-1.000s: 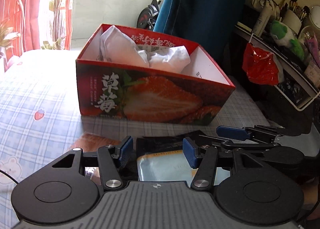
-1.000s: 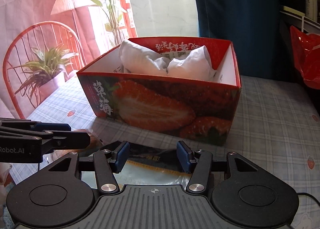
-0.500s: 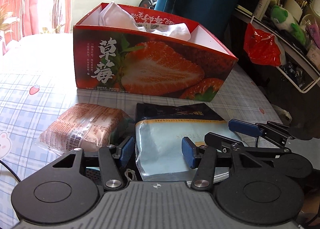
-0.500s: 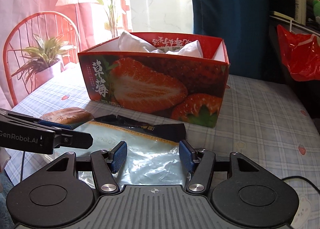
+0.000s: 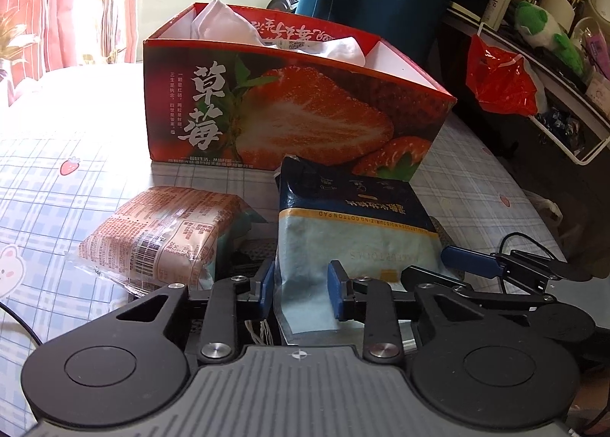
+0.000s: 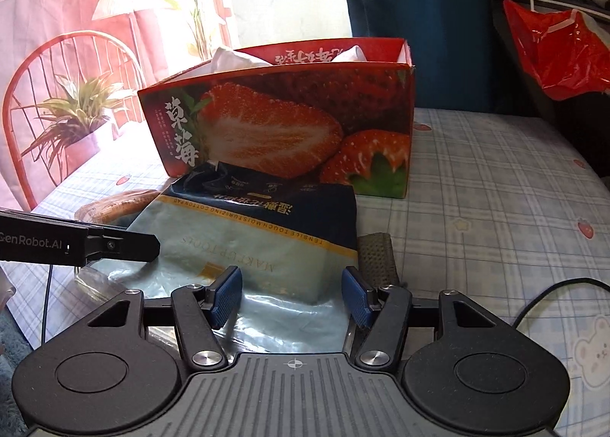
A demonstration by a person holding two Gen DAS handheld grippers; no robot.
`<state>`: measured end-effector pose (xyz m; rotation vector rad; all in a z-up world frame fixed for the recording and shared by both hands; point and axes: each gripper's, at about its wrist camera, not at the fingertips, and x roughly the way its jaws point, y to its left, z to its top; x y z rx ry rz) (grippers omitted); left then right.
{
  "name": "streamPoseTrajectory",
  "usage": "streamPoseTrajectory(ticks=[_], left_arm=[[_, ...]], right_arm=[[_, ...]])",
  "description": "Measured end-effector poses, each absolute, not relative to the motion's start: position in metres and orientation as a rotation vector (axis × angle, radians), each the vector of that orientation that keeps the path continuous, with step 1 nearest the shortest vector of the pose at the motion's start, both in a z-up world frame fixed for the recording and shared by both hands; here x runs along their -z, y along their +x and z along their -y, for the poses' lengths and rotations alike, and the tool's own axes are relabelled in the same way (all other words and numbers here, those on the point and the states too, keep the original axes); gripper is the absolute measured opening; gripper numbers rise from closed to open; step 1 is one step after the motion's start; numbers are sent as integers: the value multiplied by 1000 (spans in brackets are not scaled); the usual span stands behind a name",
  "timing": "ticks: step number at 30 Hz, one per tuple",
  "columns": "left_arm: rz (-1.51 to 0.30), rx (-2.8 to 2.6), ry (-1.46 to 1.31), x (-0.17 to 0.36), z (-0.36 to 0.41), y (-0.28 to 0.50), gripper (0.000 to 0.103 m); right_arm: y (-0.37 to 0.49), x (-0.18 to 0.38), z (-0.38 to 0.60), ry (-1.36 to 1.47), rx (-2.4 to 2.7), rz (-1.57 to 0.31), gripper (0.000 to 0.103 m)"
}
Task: Organize soft objects
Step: 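Move both grippers down to the blue-and-white bag on the table, then close the left gripper on the bag edge while the right gripper closes on it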
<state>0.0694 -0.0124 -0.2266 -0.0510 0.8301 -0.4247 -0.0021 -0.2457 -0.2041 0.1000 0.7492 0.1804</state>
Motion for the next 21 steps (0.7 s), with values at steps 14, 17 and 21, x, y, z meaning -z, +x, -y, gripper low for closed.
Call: streamPoseTrajectory(ticks=[14, 17, 21], left_arm=[[-823, 423, -32, 238, 14, 69, 31], [-829, 422, -54, 239, 13, 72, 32], [-828, 420, -55, 240, 14, 71, 32]], right_arm=[[-2, 207, 246, 90, -151, -739, 68], [0, 208, 248, 103, -149, -742, 68], [0, 208, 249, 120, -166, -744, 64]])
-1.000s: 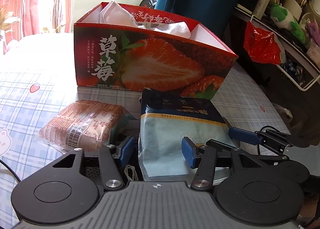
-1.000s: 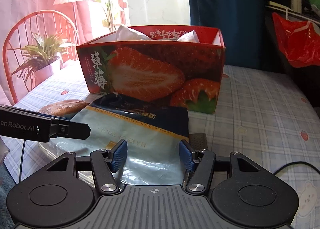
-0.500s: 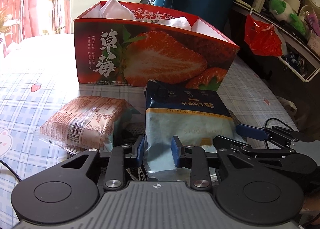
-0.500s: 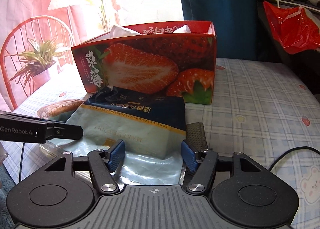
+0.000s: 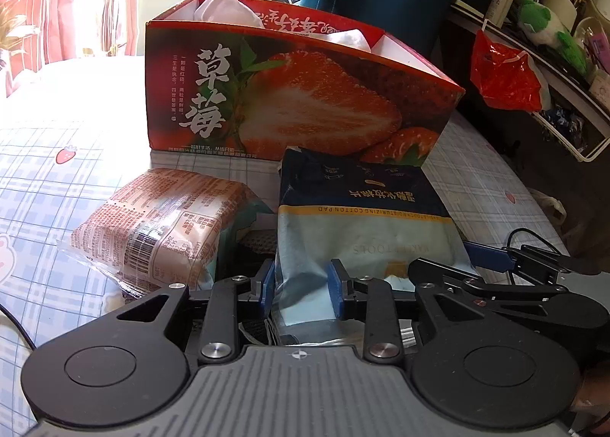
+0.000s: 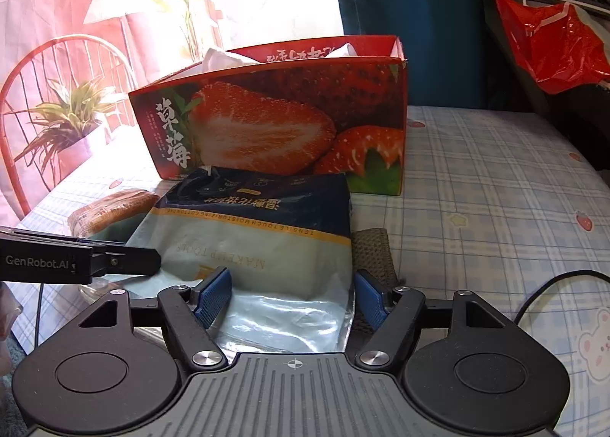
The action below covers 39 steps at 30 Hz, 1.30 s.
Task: Organize soft objects
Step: 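Close the left gripper on the bag edge while the right gripper closes on it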
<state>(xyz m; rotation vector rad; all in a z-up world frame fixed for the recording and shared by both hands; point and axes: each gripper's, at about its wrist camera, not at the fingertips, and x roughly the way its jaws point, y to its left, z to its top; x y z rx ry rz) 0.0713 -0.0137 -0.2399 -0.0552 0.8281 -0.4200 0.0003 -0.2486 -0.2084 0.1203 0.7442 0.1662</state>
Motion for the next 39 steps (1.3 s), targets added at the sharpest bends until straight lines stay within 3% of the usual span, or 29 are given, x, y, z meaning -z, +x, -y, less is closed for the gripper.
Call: streamPoseTrajectory(ticks=[3, 7, 14, 39], left_arm=[[-823, 416, -52, 239, 14, 70, 30], [-802, 397, -30, 236, 16, 67, 19], [-782, 385, -35, 231, 13, 65, 13], [-730, 419, -28, 220, 16, 57, 11]], right_arm=[[-1, 206, 245, 99, -170, -736, 59], [-2, 202, 247, 97, -162, -720, 36], [-4, 197, 250, 102, -152, -694, 20], [-11, 178, 248, 107, -165, -606, 17]])
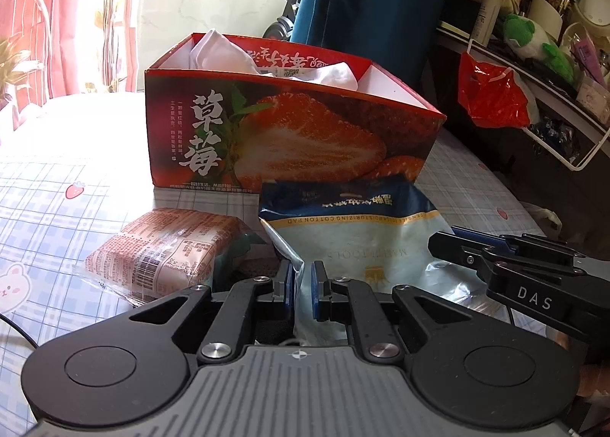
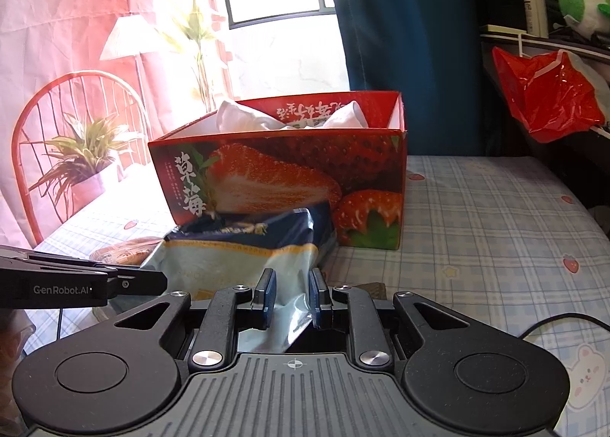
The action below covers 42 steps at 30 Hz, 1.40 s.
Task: Organize soft objects
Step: 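Close the left gripper on the bag edge while the right gripper closes on it, then lift the blue-and-white bag with both grippers over the red box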
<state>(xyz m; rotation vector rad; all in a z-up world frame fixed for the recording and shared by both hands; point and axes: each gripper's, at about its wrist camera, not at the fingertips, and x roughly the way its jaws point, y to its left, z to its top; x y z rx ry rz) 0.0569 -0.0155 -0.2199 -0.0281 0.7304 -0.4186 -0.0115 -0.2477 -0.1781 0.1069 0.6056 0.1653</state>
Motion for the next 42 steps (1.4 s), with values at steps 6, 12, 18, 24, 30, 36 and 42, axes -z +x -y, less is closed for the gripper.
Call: streamPoseTrajectory(ticks=[6, 12, 18, 24, 30, 36, 42], left_arm=[[-730, 409, -32, 220, 14, 57, 9], [-727, 403, -34, 219, 14, 56, 6], [-698, 403, -38, 215, 12, 53, 5], [-693, 398, -51, 214, 10, 54, 5], [-727, 397, -40, 219, 13, 55, 5], [-761, 397, -46, 225, 12, 59, 5], [-776, 401, -50, 230, 12, 62, 5]], right_arm=[[-13, 178, 247, 110, -167, -605, 17], [-13, 178, 248, 115, -163, -601, 14], [-16, 174, 249, 117, -166, -577, 11], [-15, 171, 249, 112, -175, -570, 7], [-12, 177, 250, 140, -184, -624, 9], [-7, 188, 252, 180, -179, -699, 27], [4, 203, 265, 308, -185, -774, 28]])
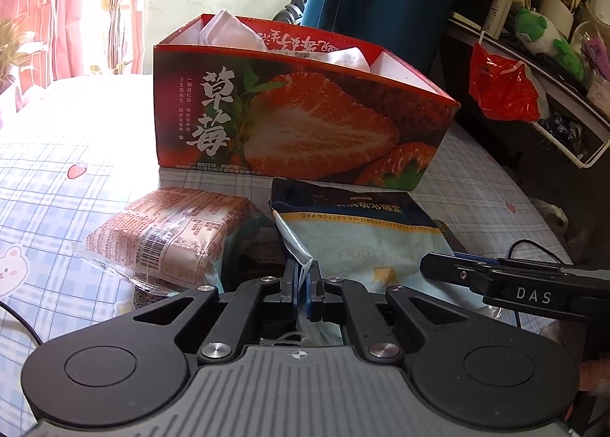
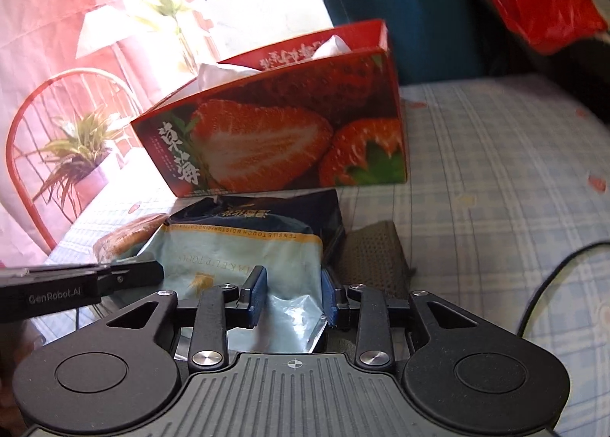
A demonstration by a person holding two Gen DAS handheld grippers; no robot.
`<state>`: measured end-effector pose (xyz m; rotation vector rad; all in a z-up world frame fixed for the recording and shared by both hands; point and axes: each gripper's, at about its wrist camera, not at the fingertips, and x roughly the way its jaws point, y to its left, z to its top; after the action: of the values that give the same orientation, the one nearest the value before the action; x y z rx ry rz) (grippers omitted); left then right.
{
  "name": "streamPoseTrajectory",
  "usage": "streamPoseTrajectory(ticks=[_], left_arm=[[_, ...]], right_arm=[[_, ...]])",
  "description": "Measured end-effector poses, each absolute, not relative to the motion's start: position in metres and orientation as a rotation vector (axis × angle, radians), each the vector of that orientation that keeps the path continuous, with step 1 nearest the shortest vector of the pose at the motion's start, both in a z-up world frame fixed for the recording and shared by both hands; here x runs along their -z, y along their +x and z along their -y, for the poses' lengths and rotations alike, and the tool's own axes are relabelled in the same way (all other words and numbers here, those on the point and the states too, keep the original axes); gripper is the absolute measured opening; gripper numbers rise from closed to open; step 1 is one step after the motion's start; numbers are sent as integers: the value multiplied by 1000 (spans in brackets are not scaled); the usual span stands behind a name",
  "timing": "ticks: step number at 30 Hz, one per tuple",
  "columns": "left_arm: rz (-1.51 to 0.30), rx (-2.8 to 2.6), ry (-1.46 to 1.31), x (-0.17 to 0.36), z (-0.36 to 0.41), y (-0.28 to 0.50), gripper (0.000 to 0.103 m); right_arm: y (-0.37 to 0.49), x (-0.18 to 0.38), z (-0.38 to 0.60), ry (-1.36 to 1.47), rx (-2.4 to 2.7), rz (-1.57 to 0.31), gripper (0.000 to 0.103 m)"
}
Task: Organize soft objects
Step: 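Lift the blue-and-white bag with both grippers over the red box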
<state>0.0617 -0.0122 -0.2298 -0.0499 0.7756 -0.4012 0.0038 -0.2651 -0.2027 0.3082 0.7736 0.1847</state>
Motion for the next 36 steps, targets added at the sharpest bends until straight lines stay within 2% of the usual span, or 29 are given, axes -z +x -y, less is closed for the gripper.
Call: streamPoseTrajectory(ticks=[3, 5, 21, 36], left_arm=[[-768, 401, -50, 228, 13, 61, 5], [-755, 397, -47, 225, 13, 61, 4], [-540, 432, -6, 155, 21, 62, 4], [-579, 489, -27, 135, 29, 110, 4]], right_arm=[[6, 203, 271, 363, -182, -780, 20], [3, 196, 268, 334, -190, -758, 11], [8, 112, 265, 153, -244, -500, 10], [44, 79, 278, 157, -271, -488, 10]])
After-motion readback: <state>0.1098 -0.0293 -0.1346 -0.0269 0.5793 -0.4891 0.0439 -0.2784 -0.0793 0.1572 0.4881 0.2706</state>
